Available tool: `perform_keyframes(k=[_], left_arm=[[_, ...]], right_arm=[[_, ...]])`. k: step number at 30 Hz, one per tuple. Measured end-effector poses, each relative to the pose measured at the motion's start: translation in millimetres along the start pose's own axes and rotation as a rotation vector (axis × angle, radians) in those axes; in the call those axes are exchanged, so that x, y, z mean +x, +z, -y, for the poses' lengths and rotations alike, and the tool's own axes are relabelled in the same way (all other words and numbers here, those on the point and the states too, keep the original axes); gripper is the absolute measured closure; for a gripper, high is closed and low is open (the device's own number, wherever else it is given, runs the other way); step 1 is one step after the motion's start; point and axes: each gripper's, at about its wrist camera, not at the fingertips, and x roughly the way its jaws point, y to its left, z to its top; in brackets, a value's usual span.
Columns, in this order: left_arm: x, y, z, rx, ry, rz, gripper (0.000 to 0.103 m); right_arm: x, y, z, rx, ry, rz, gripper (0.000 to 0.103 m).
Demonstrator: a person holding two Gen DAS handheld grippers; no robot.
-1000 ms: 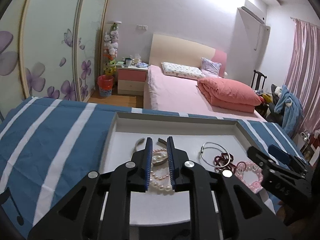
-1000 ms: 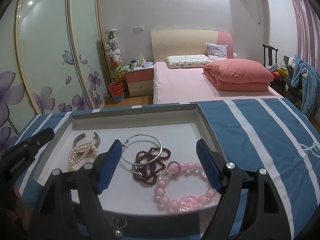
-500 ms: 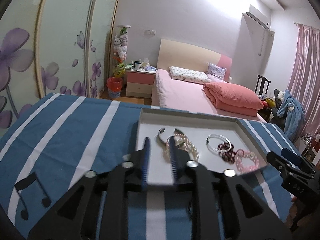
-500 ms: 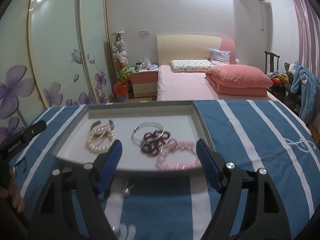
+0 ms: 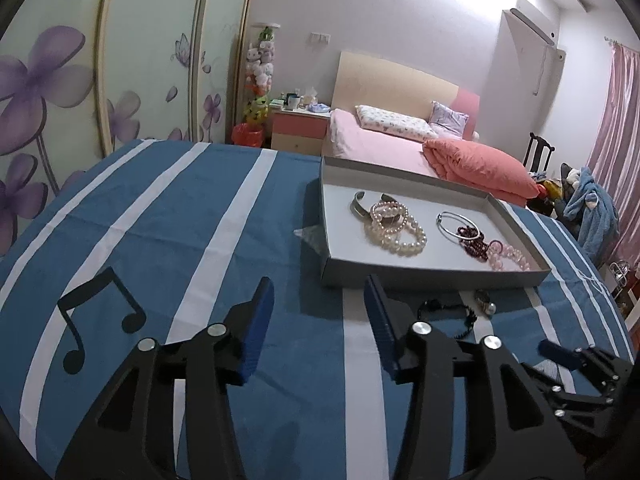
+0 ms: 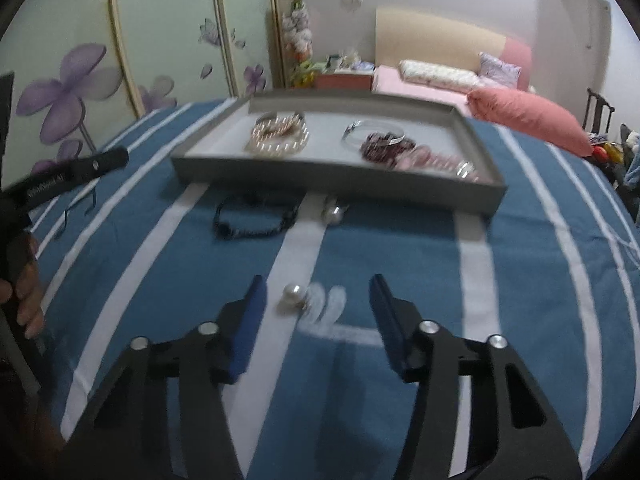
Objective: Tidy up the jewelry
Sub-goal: 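Grasp the white pearl earring with the right tool while the left grasps the black bead bracelet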
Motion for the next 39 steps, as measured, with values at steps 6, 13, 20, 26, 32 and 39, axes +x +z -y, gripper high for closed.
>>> perform_keyframes(k=[6, 13, 20, 26, 32, 39], left_arm=[[-5.5, -7.0, 2.9, 0.010, 0.000, 0.001, 0.050], [-5.0, -8.3, 4.1, 0.011, 0.002, -0.013, 0.050], [0.2, -9.4, 6.5, 0.016, 0.004, -0.031, 0.050], [3.8, -10.6, 13.4, 0.029, -0.013, -0.051, 0.050], [11.3, -12.6, 28.9, 0.051, -0.056, -0.082, 0.050], [34.4, -16.5, 66.1, 0.126, -0.098, -0.150, 0.051]], right_arm=[[7.9, 0.5, -6.5, -0.014, -0.005, -0.035, 0.067], [17.8, 4.2, -11.5, -0.041, -0.016, -0.072, 0.078], [19.8, 5.9, -16.2, -0.064, -0.023, -0.074, 0.087], [20.5, 8.0, -5.1, -0.026, -0.050, -0.072, 0.088], [20.9, 13.9, 44.1, 0.098, -0.167, -0.068, 0.088], [20.6, 13.7, 74.4, 0.173, -0.191, -0.063, 0.088]])
